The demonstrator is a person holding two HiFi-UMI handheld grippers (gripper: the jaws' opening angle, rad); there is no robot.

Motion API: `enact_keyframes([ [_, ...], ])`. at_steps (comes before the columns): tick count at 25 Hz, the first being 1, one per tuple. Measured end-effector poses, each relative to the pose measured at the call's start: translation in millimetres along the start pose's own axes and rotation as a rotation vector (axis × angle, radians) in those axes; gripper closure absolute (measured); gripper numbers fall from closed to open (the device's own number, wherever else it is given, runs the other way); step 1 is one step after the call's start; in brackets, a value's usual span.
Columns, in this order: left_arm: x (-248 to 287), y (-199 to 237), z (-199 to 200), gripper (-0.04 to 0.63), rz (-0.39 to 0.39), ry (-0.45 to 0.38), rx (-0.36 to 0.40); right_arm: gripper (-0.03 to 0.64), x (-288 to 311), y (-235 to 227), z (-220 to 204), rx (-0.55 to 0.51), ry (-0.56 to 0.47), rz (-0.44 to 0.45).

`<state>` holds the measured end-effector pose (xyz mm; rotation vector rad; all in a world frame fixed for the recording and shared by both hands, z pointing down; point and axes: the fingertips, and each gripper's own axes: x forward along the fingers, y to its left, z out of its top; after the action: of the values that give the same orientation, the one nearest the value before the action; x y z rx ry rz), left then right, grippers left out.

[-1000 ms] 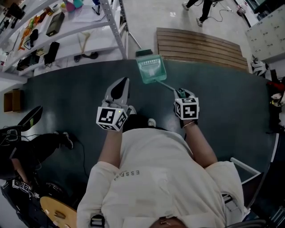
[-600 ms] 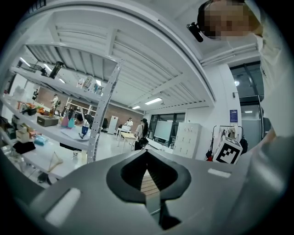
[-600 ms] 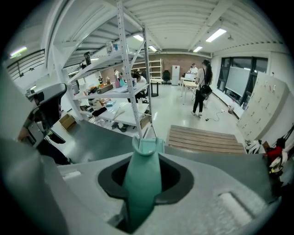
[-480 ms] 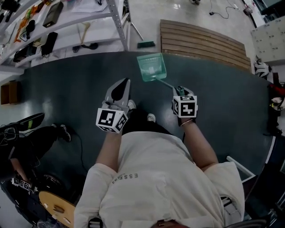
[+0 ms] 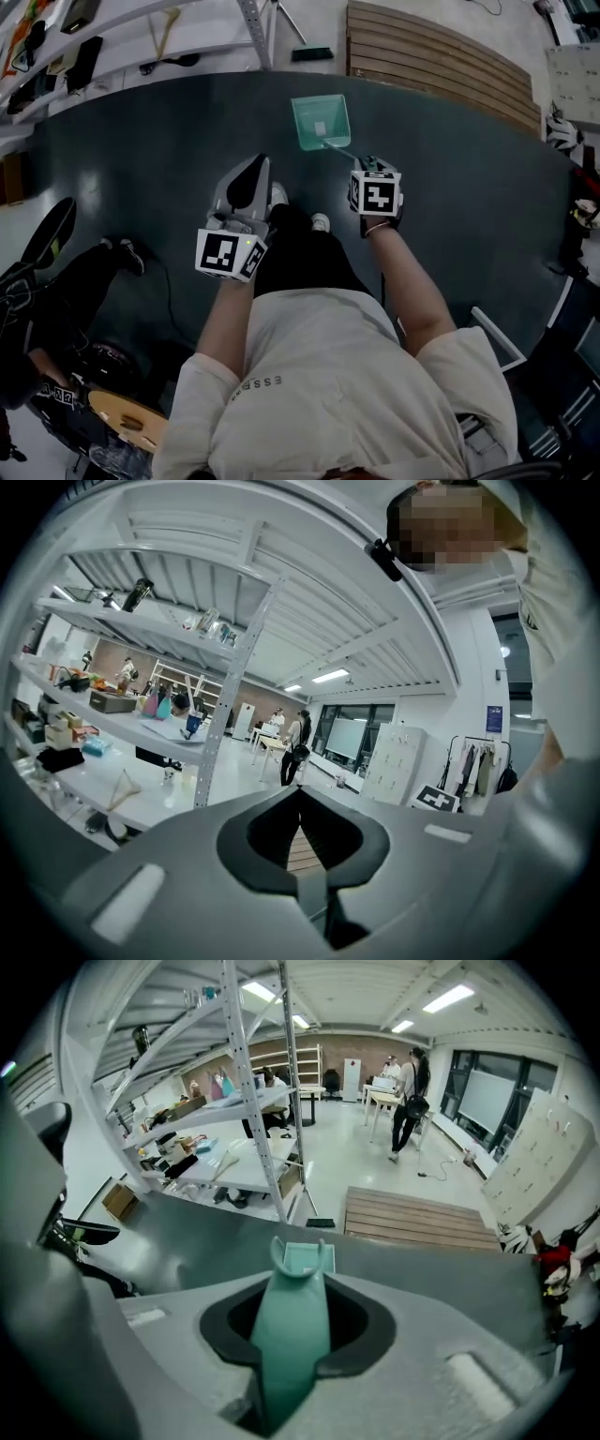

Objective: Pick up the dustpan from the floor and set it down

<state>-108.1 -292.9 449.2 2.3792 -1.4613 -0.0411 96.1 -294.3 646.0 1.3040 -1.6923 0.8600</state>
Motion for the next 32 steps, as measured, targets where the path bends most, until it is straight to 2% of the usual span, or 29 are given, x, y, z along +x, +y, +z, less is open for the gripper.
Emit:
enact_keyframes([
  [12, 30, 47, -56, 0.58, 0.004, 0.088, -0.01, 0.541, 100, 16, -26, 0.062, 0.126, -0.056],
  [19, 32, 49, -75, 0.58, -0.023, 0.09, -0.033, 0.541, 119, 21, -36, 0.073, 0.124, -0.071],
  [23, 29, 46, -78, 0.58, -0.027, 0.095, -0.034, 0.539, 122, 29, -40, 0.107, 0.122, -0.043],
  [24, 28, 44, -77, 0.58, -0.029, 0.096, -0.033, 0.518, 122, 31, -41, 0.118, 0.128, -0.025],
  [26, 26, 41, -75, 0.58, -0.03, 0.093, -0.029, 0.387, 122, 35, -43, 0.14, 0.139, 0.008],
  [29, 20, 37, -69, 0.58, -0.029, 0.079, -0.021, 0.377, 113, 41, -42, 0.15, 0.134, 0.043],
  [32, 15, 29, -63, 0.58, -0.034, 0.061, -0.015, 0.376, 88, 43, -30, 0.157, 0.084, 0.082],
])
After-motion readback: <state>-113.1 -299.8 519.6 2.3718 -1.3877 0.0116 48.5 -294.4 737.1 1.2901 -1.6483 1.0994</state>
